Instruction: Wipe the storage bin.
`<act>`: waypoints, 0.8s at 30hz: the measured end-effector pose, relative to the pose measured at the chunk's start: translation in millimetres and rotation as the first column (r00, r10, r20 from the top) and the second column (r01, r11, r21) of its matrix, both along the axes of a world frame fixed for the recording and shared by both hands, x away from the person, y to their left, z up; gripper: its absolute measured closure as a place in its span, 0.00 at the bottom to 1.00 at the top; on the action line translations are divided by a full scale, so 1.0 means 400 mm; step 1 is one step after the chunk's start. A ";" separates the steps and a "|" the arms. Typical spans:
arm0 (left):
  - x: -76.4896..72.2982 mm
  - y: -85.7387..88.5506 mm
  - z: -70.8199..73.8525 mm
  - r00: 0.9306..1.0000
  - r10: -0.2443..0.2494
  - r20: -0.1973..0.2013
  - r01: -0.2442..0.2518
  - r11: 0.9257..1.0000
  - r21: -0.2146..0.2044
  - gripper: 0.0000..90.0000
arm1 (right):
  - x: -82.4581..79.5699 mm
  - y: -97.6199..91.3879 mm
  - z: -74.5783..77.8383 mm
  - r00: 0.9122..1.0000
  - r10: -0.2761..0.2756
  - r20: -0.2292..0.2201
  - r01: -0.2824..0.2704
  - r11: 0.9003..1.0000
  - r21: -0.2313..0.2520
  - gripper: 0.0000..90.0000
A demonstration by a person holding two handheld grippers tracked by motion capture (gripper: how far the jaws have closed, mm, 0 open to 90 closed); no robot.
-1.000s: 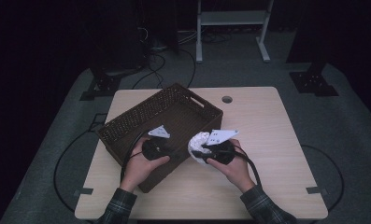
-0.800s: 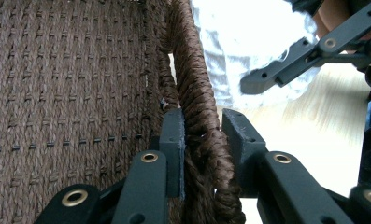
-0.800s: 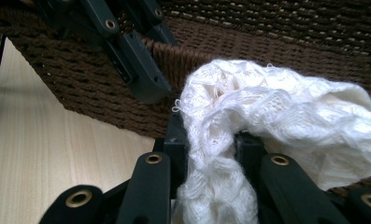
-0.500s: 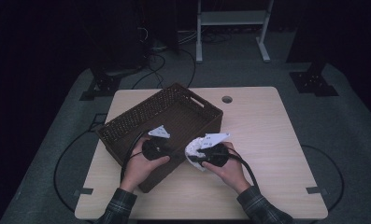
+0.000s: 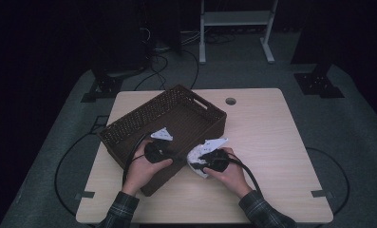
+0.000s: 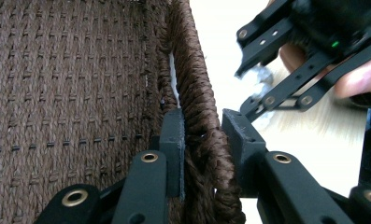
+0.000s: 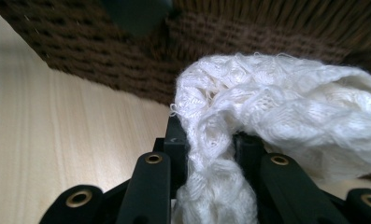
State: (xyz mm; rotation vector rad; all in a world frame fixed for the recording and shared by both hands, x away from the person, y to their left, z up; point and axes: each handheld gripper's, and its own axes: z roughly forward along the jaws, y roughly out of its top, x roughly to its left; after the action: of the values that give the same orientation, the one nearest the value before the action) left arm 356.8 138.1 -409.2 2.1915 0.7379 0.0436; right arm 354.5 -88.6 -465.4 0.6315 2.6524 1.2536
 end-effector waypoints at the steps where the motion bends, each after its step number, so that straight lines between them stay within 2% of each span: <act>1: 0.001 0.000 0.000 1.000 -0.004 0.002 0.004 1.000 0.003 0.78 | 0.001 0.003 -0.007 1.000 0.001 -0.001 -0.001 1.000 -0.011 0.80; 6: -0.001 0.000 0.000 1.000 0.002 -0.003 -0.002 1.000 -0.003 0.78 | 0.004 0.018 -0.038 1.000 0.003 -0.023 -0.004 0.999 -0.041 0.80; 10: -0.001 -0.001 0.000 1.000 0.003 -0.003 -0.003 1.000 -0.005 0.78 | 0.003 0.015 -0.036 1.000 0.003 -0.022 -0.003 0.999 -0.043 0.80; 24: -0.001 0.000 0.000 1.000 0.002 -0.001 -0.002 1.000 -0.006 0.78 | -0.033 -0.006 0.039 0.999 0.019 0.042 -0.020 0.999 0.029 0.80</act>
State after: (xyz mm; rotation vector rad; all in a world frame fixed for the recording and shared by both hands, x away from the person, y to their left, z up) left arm 356.6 138.2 -409.2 2.1856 0.7405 0.0412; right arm 341.4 -90.9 -449.9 0.5786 2.6171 1.2994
